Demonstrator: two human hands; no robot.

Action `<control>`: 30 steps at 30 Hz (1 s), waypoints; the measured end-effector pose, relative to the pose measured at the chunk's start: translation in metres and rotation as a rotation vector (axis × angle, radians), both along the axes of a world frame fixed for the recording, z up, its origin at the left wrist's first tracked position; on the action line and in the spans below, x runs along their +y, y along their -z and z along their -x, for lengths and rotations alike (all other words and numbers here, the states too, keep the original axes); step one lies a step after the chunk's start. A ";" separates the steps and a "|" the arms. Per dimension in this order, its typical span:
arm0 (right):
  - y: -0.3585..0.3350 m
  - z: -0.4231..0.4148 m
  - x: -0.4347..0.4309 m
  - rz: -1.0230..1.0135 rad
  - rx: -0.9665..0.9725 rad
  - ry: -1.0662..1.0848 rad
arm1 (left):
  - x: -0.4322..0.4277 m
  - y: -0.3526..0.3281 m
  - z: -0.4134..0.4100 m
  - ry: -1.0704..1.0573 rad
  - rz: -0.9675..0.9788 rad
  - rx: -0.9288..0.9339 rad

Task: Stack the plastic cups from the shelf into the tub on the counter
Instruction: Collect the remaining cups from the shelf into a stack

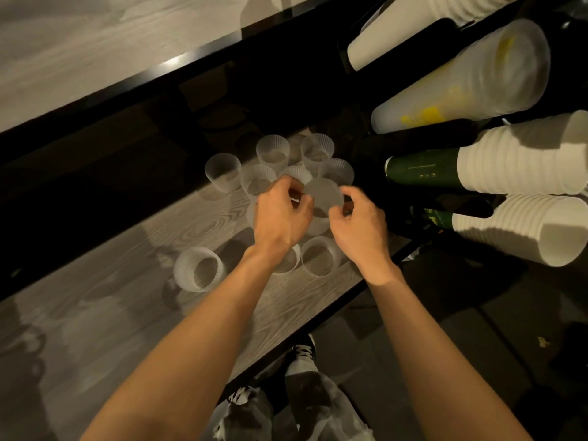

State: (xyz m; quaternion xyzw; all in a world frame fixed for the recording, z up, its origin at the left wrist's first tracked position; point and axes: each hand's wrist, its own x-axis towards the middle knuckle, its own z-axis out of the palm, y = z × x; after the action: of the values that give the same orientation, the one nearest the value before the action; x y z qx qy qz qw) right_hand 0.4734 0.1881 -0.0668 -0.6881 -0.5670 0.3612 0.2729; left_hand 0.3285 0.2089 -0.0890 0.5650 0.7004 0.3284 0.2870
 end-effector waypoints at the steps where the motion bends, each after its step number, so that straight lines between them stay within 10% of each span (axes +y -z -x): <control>1: 0.001 -0.001 0.000 0.005 -0.008 -0.003 | -0.001 0.000 0.000 0.002 0.010 0.009; 14: 0.025 -0.002 0.000 0.250 -0.011 -0.080 | -0.006 0.017 0.001 0.076 0.187 0.143; 30: 0.001 -0.014 0.044 -0.143 -0.010 0.065 | 0.040 -0.020 -0.021 0.060 -0.056 -0.082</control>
State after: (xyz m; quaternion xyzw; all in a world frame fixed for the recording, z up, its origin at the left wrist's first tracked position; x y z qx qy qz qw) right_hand 0.4876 0.2320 -0.0675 -0.6868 -0.5699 0.3073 0.3302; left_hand 0.3499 0.2491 -0.0689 0.5796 0.6613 0.3621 0.3094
